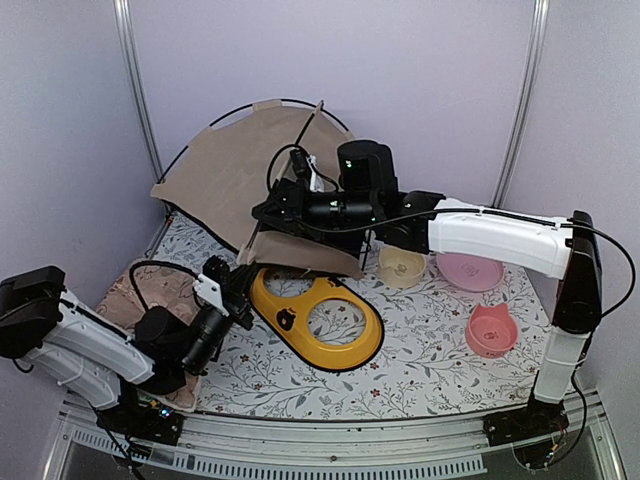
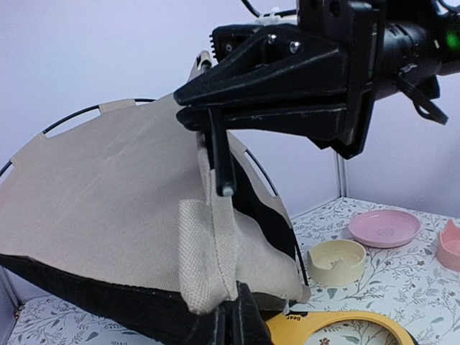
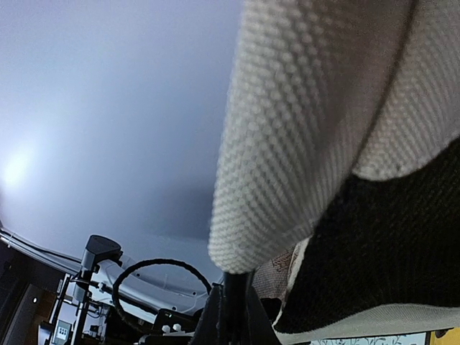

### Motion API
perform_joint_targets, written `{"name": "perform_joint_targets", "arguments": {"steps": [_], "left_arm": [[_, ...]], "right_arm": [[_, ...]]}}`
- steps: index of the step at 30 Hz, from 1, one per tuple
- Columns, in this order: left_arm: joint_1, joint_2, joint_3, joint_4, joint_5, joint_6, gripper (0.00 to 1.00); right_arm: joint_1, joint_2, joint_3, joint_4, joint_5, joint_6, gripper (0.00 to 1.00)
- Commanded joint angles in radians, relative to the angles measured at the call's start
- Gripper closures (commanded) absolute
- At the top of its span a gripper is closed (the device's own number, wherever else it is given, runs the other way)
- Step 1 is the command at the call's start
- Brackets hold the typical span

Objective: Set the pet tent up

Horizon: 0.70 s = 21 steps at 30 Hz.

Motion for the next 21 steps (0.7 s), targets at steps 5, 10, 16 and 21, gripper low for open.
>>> {"name": "perform_joint_targets", "arguments": {"steps": [5,10,16,21], "left_arm": [[-0.055,-0.046,-0.035,0.117,0.069,0.003,1.00],[-0.066,-0.048,-0.039,0.104,0.072,0.016,1.00],[-0.076,-0.034,-0.031,0.107,0.067,0.036,1.00],[-0.081,-0.026,-0.024,0.109,0.066,0.047,1.00]], "right_arm": [[-0.052,-0.068,-0.041,0.105,0.227,-0.005,1.00],[-0.053,-0.057,-0.037,0.128,0.253,-0.003,1.00],[-0.052,-0.029,-0.007,0.132,0.257,-0.001,1.00],[-0.053,-0.018,-0.001,0.131,0.262,-0.004,1.00]]}}
